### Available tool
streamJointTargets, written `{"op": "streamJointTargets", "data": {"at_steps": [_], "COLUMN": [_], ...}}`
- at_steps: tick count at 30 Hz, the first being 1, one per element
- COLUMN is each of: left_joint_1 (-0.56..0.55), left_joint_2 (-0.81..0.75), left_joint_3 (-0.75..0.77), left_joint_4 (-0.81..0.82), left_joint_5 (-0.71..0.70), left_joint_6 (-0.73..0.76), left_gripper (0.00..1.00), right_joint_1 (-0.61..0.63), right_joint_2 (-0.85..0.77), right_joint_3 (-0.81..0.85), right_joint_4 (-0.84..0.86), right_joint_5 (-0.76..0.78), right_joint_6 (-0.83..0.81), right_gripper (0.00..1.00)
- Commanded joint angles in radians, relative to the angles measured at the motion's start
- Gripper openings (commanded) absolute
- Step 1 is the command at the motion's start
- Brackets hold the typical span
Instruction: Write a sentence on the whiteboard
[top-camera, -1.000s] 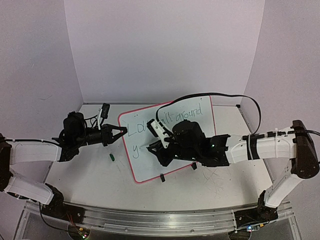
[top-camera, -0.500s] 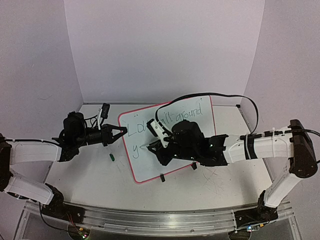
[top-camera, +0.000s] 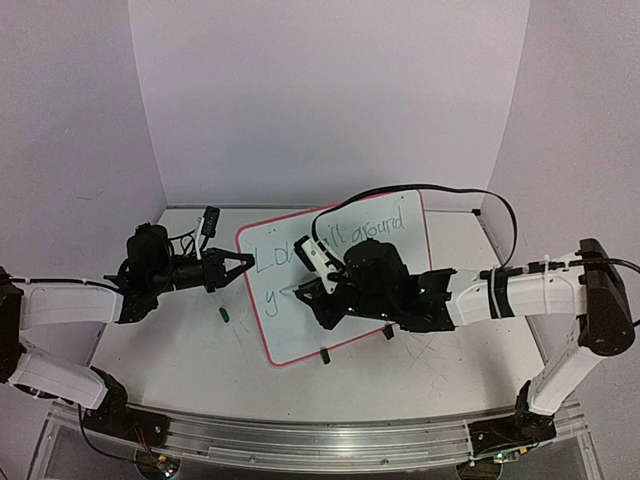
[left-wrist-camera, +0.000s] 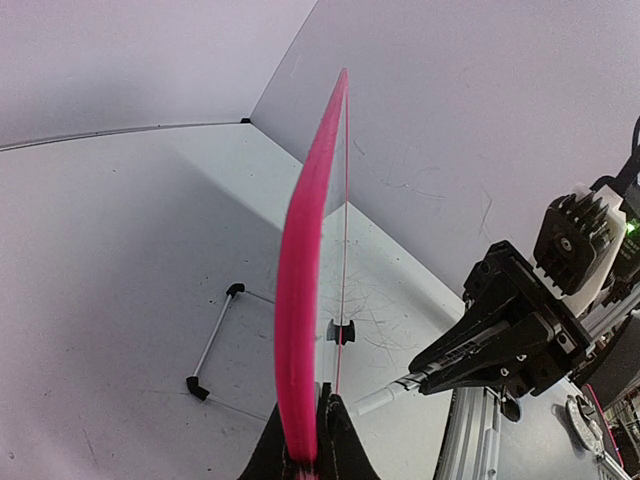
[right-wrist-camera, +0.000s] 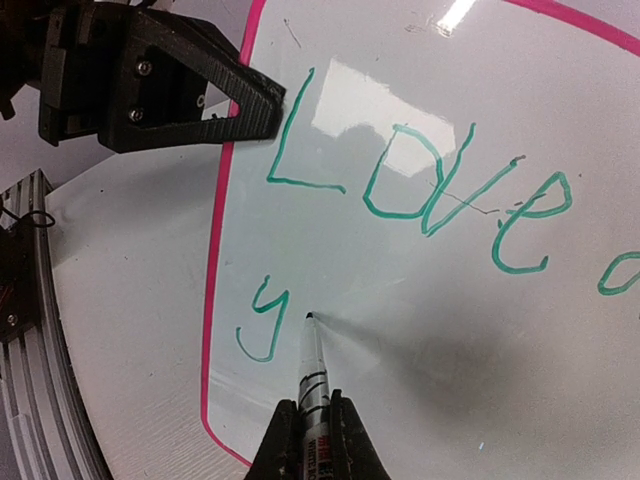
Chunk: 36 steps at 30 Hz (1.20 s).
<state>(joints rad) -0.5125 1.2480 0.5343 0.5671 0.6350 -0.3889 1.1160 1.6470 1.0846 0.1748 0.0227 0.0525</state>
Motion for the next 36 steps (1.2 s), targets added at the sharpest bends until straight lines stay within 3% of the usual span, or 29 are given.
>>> {"op": "streamJointTargets", "data": {"at_steps": [1,36], "left_joint_1": [0.0,0.0], "left_joint_2": [0.009,0.012], "left_joint_3": [-0.006,0.0], "left_joint_4": [-0.1,-0.107], "left_joint_5": [-0.057,-0.055], "left_joint_6": [0.096,0.102], "left_gripper": [0.0,0.0], "right_joint_1": [0.002,0.002], "right_joint_2": [0.015,0.014], "right_joint_3": [0.047,0.007], "right_joint_4": [0.038,0.022], "right_joint_5": [0.023,0.006], "right_joint_6": [-0.004,0.017], "right_gripper": [0.0,0.0]}}
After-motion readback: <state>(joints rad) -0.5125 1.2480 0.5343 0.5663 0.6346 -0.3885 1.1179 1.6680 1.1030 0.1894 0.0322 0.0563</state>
